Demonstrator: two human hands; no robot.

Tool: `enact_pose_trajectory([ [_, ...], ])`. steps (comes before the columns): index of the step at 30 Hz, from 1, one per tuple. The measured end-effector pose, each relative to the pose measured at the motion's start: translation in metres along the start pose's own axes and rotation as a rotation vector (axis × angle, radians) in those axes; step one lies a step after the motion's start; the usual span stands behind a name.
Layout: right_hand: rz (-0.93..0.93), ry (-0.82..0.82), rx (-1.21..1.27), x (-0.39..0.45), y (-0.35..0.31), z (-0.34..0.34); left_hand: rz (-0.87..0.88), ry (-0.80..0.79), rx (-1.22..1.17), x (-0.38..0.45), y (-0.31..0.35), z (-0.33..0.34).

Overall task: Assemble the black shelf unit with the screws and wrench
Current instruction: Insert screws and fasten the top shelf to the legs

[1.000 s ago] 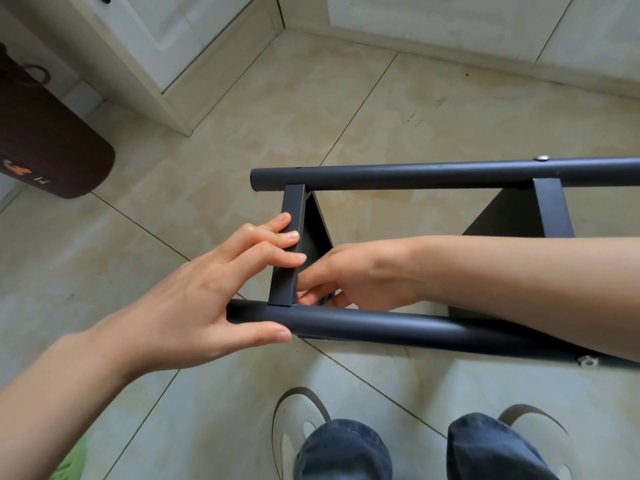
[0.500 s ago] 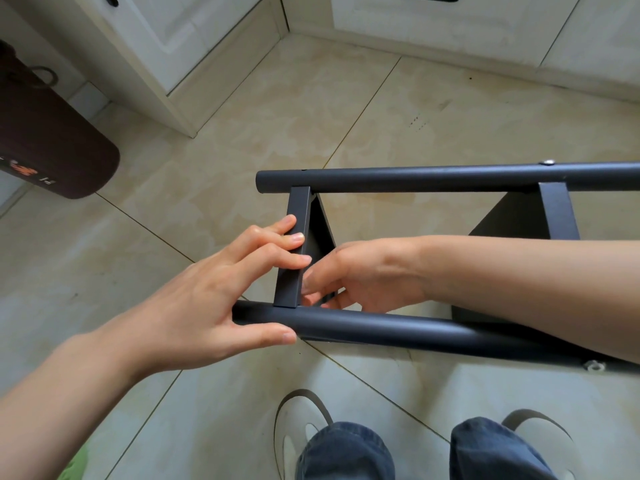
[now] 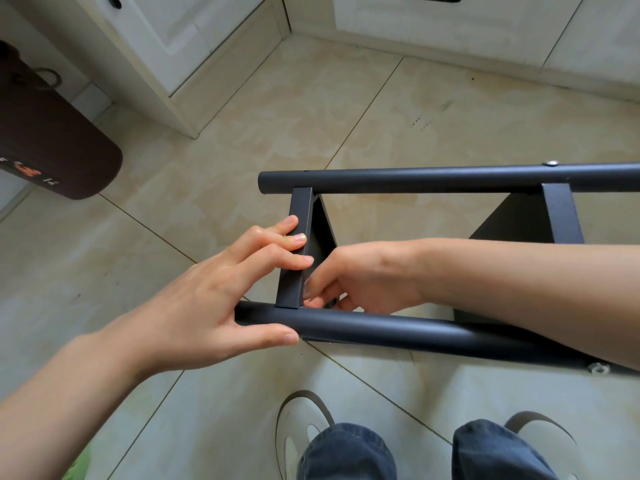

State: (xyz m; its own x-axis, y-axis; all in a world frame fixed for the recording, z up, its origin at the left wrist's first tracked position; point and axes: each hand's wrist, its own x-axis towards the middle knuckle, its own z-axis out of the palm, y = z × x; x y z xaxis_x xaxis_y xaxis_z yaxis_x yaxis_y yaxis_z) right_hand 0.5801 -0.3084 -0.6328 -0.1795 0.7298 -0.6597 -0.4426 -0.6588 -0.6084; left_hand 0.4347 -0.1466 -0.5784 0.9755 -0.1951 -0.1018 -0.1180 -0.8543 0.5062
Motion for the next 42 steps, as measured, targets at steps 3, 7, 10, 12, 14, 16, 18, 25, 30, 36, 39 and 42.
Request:
enact_pose_trajectory([
  [3, -0.047, 0.026, -0.01, 0.004, 0.003, 0.0, 0.002, -0.001, 0.003, 0.0, 0.0, 0.0],
  [7, -0.019, 0.044, -0.056, 0.004, 0.004, 0.001, 0.001, -0.005, 0.004, 0.0, -0.001, 0.001],
  [10, -0.023, 0.048, -0.073, 0.004, 0.003, 0.001, 0.003, -0.003, -0.001, 0.0, -0.001, 0.001],
  [12, -0.023, 0.02, -0.055, 0.001, 0.001, 0.001, 0.004, -0.001, -0.005, 0.0, -0.001, 0.001],
  [14, -0.036, 0.006, -0.041, 0.0, 0.001, 0.0, 0.003, 0.001, -0.008, 0.0, -0.001, 0.002],
  [16, -0.054, 0.026, -0.038, 0.001, 0.002, 0.0, 0.004, 0.002, -0.014, 0.001, -0.001, 0.001],
  [18, -0.045, 0.037, -0.053, 0.002, 0.002, 0.0, 0.007, 0.004, -0.016, 0.001, -0.001, 0.001],
  [25, -0.017, 0.003, -0.012, 0.001, 0.001, 0.002, 0.003, 0.005, -0.012, 0.001, -0.001, 0.001],
  [30, -0.059, 0.047, -0.05, -0.005, 0.003, 0.002, -0.019, 0.003, -0.005, -0.001, 0.002, 0.001],
  [36, -0.097, 0.252, -0.27, -0.031, -0.001, -0.003, -0.093, 0.035, -0.083, -0.005, 0.014, 0.003],
  [39, -0.159, 0.426, -0.375, -0.047, -0.007, -0.002, -0.163, 0.064, -0.143, -0.008, 0.021, 0.005],
  [42, -0.26, 0.561, -0.504, -0.066, -0.015, 0.001, -0.233, 0.056, -0.172, -0.011, 0.028, 0.008],
])
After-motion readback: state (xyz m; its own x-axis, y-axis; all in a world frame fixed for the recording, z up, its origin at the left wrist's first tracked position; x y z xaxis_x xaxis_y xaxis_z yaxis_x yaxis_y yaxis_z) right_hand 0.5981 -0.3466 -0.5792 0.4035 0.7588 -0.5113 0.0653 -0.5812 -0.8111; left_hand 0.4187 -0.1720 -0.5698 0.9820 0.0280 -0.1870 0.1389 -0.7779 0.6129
